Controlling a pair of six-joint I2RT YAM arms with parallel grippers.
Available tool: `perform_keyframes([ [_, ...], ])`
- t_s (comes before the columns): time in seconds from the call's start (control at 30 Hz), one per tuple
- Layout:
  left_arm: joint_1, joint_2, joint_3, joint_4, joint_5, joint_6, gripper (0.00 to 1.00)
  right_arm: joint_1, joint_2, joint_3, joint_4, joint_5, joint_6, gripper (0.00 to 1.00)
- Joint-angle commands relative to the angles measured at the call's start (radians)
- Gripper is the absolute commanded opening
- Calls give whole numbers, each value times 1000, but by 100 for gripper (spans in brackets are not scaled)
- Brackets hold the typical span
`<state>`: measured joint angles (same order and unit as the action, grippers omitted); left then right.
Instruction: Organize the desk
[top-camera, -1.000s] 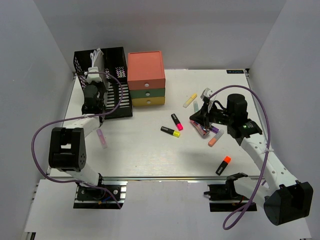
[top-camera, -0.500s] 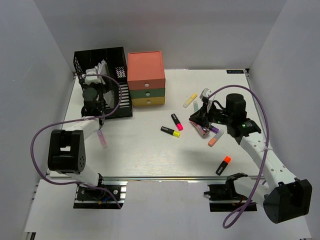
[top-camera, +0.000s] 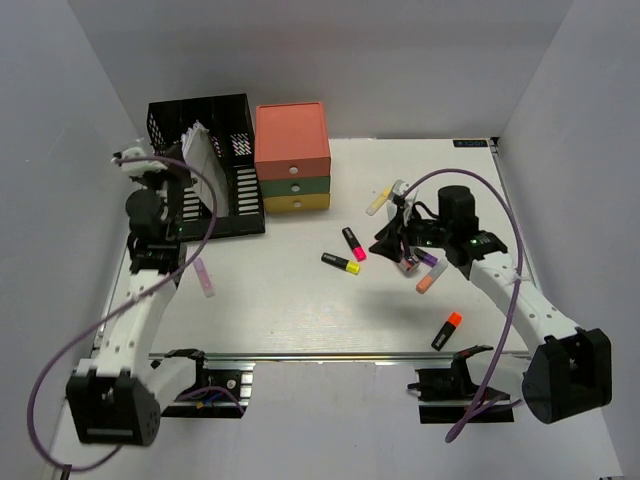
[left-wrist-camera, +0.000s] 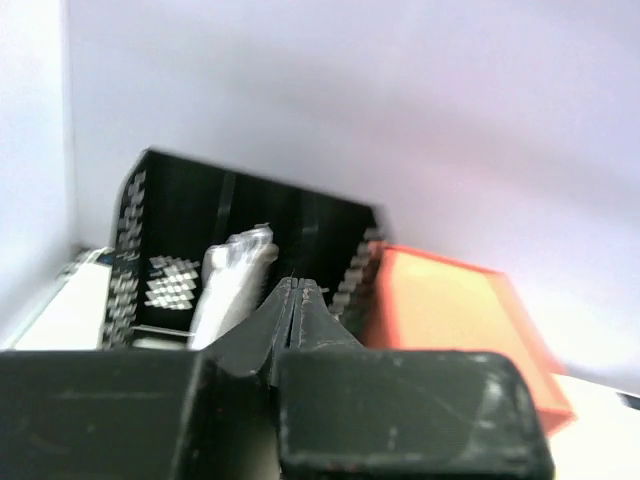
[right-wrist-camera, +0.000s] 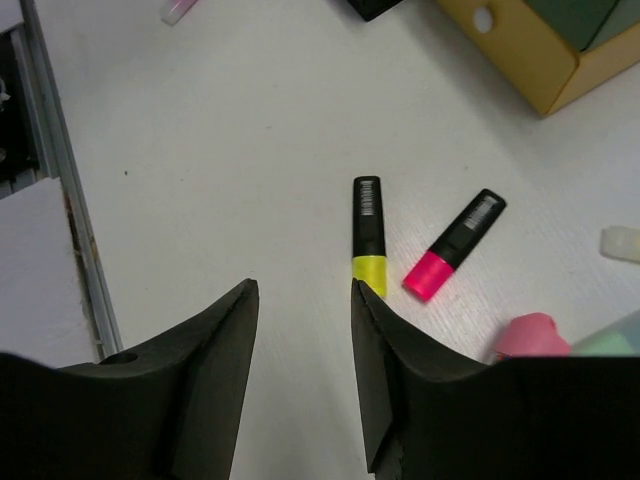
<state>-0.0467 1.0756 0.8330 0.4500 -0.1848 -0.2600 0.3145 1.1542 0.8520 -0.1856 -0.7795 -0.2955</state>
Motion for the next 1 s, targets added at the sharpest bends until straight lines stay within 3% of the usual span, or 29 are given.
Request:
perform_keyframes([
  [0.0,4,-158,-52,-206,152,-113,9,46,12,12,18,11,54,48],
  [0.03,4,-184,-63,-262,183,-108,12,82,13,13,55,54,93,47],
  [0.07,4,-230,-83,-293,288,-101,27,99,19,21,73,72,110,46],
  [0.17,4,-278,-101,-424,404,-50,67,164,74,54,124,170,226,46],
  [0.23,4,-310,-115,-519,435,-7,75,204,140,107,136,230,325,46],
  [0.43,4,-427,-253,-541,449,59,80,317,355,283,166,457,585,47],
  [0.47,4,-442,-262,-554,441,65,81,349,386,313,147,608,692,53],
  [0.5,-5,-457,-249,-566,430,83,82,357,447,350,132,659,732,55],
  [0.67,-18,-491,-241,-639,297,116,85,371,587,556,118,727,958,58],
  [0.8,-18,-476,-226,-657,281,114,85,383,653,608,253,770,1004,55],
  [0.97,-18,-467,-218,-665,288,114,86,385,780,837,137,773,1029,54],
])
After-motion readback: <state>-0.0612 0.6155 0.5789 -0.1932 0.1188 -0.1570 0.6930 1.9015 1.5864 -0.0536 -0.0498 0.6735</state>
